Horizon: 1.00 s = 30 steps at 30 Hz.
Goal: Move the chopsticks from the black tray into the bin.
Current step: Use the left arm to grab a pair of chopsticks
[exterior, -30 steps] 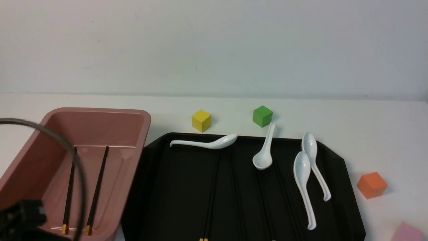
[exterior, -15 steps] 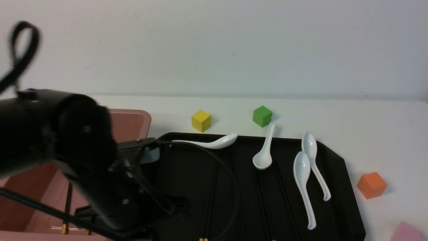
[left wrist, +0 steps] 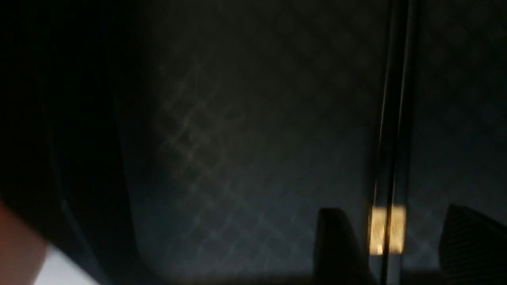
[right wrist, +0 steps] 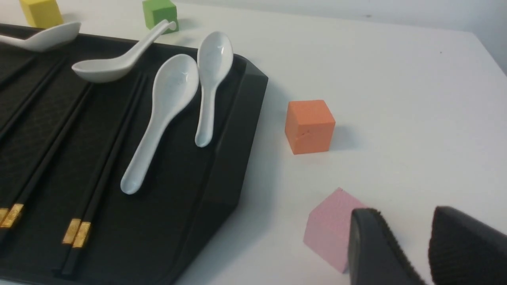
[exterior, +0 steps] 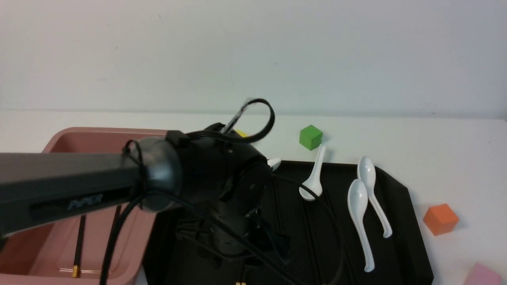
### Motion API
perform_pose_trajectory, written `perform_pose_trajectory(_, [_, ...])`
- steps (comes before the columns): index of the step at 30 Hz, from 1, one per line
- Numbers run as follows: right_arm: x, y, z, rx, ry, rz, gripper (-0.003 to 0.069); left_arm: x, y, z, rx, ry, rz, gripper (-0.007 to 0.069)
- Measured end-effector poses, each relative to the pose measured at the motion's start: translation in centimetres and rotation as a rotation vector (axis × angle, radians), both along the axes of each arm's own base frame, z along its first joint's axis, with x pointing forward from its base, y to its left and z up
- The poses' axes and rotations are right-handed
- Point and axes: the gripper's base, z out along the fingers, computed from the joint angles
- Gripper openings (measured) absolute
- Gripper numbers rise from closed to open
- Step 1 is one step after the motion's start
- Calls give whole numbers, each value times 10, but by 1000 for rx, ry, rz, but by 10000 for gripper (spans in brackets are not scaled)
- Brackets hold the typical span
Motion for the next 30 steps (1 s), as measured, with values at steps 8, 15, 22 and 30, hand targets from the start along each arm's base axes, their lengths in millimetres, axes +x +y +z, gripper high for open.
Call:
perform_pose_trajectory(8, [0, 0, 0, 1, 0, 0, 240, 11, -11, -34, -8, -12, -20, 414])
perform_pose_trajectory(15, [0, 0, 0, 1, 0, 0, 240, 14, -17, -40, -14, -8, -21, 170])
perform_pose_trajectory(22, [0, 0, 0, 1, 0, 0, 240, 6, -7, -15, 17, 17, 0, 116])
perform_pose_trajectory(30, [0, 0, 0, 1, 1, 0, 240, -5, 59, 120, -104, -146, 117, 116])
